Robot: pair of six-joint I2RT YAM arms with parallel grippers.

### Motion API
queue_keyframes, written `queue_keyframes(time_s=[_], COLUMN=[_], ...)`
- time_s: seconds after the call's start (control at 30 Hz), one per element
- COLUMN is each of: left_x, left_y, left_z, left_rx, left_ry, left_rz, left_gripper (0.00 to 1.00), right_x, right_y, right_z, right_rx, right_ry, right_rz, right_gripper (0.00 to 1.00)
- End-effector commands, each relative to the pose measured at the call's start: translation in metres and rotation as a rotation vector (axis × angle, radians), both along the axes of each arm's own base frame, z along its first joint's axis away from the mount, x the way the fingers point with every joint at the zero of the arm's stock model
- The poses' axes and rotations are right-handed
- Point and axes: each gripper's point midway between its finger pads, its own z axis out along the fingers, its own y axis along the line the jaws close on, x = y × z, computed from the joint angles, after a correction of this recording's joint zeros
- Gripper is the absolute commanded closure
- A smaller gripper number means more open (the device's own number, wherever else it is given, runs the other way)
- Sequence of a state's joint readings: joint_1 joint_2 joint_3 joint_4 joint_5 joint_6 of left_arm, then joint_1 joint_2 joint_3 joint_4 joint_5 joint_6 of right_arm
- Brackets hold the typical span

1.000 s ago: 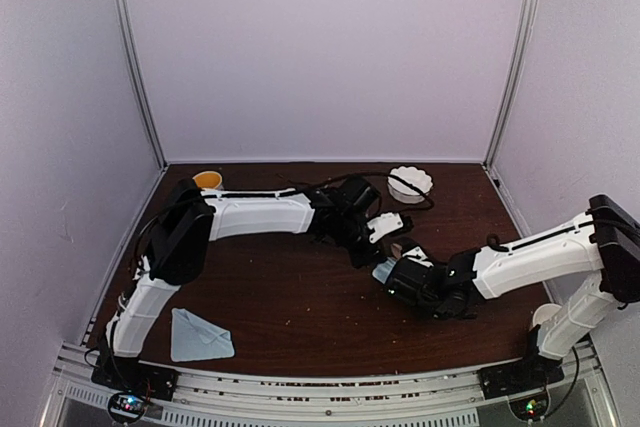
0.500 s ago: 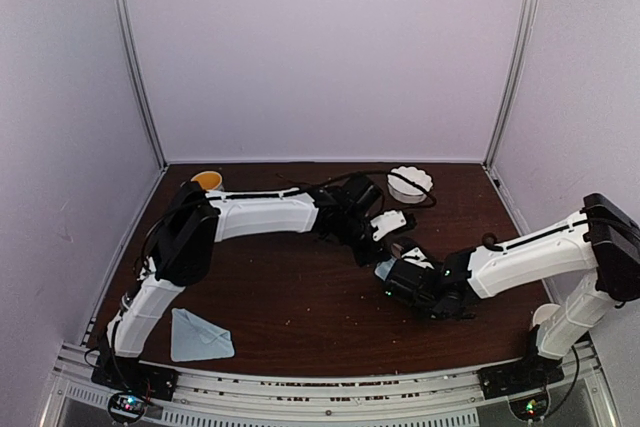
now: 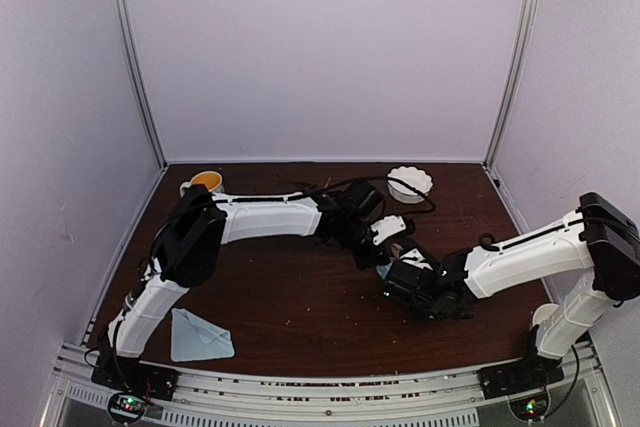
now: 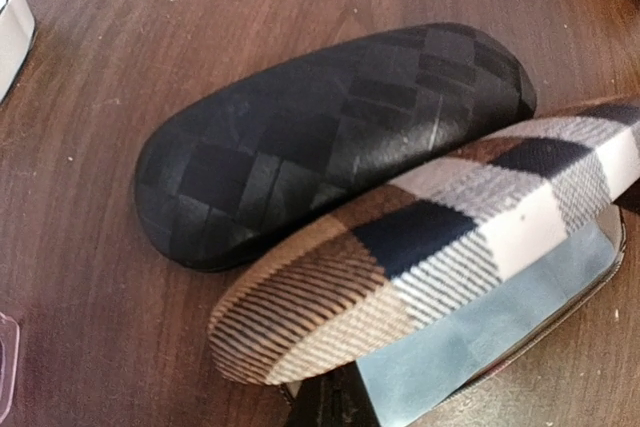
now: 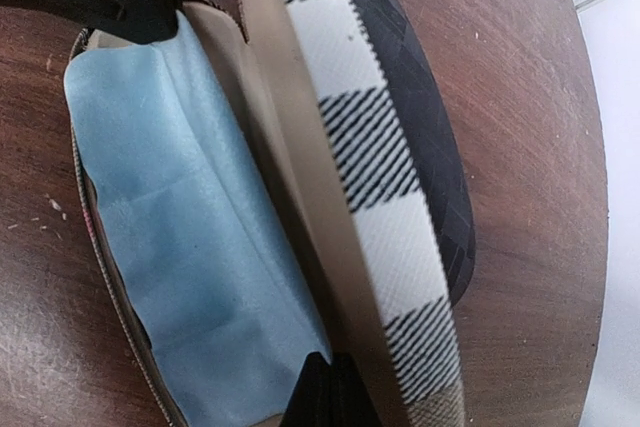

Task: Organize the sunglasses
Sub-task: Place the folded cleaning cloth in the sunglasses case.

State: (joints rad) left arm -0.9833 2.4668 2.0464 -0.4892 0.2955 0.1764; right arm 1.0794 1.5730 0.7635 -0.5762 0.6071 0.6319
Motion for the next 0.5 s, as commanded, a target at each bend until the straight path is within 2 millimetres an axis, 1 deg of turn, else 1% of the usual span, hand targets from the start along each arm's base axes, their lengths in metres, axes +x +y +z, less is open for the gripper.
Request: queue_keyframes(time_s=[0.0, 0.2, 0.23, 0.37, 0.47], left_x=[0.0126, 0.0124, 0.0122, 0.0101, 0.0094], left_y=[-0.0052, -0.007, -0.0073, -0.0076, -0.0078], left_z=[0.0111, 0.0147, 0.0152, 0.0145, 0.016], left_rx=[-0.036, -0.044, -0.046, -0.046, -0.048], left_ry=[-0.019, -0.019, -0.019, -0.013, -0.01], left_rz=[0.018, 0.012, 0.011, 0.005, 0.002], left_gripper=[1.0, 1.0, 0.99, 0.93, 0.87], right_x=[0.003, 0.0035, 0.0036, 0.005, 0.0063], right_y=[-0.0017, -0.0013, -0.0012, 0.0002, 0.0016], right_z=[0.0031, 0.0041, 0.0049, 0.0071, 0.0095], right_rx=[-0.028, -0.026, -0.028, -0.028, -0.032], right_ry=[-0.002, 0.001, 0.001, -0.001, -0.001], right_rz=[-0.006, -0.008, -0.007, -0.011, -0.009], right_gripper=[1.0, 1.0, 0.99, 0.87, 0.82])
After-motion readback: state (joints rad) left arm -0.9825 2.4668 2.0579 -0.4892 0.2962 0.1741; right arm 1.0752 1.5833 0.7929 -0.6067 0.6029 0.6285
